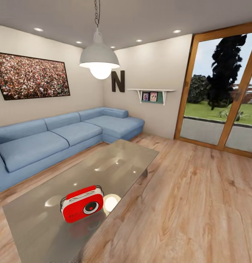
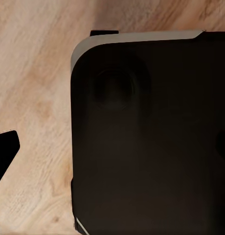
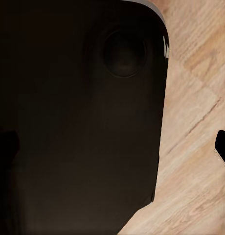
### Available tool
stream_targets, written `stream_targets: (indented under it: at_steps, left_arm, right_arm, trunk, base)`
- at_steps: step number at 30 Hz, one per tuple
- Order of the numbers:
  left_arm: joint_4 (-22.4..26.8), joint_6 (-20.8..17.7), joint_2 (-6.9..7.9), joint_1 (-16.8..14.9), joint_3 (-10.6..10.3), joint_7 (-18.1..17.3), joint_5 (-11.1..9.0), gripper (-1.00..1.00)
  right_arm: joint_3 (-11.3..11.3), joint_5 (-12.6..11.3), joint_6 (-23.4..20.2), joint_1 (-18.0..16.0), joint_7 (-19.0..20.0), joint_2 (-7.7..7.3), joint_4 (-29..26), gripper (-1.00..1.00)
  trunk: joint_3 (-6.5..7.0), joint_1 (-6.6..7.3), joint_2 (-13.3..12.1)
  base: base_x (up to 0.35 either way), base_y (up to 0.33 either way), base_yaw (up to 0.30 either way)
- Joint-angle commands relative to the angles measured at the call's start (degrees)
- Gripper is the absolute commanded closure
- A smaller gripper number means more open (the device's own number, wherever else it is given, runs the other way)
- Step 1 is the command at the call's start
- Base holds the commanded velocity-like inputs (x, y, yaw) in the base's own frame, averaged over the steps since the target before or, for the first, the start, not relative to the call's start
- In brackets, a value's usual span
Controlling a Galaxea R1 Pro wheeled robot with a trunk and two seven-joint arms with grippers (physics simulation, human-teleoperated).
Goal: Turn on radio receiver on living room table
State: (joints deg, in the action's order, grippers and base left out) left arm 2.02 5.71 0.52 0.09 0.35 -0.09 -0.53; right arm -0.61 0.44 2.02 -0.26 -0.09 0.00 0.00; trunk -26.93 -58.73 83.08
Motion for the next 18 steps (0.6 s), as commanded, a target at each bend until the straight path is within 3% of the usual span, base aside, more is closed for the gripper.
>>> stream_targets:
  at_steps: [1,18]
  left_arm:
    - [0.00,0.00,0.00,0.00,0.00,0.00,0.00,-1.00]
    - [0.00,0.00,-0.01,0.00,0.00,0.00,0.00,-1.00]
  right_arm:
    - [0.00,0.00,0.00,0.00,0.00,0.00,0.00,-1.00]
    - [0.00,0.00,0.00,0.00,0.00,0.00,0.00,-1.00]
  trunk:
    - [0.00,0.00,0.00]
    - [0.00,0.00,0.00]
  base:
    - [0.000,0.000,0.271]
    - [0.000,0.000,0.271]
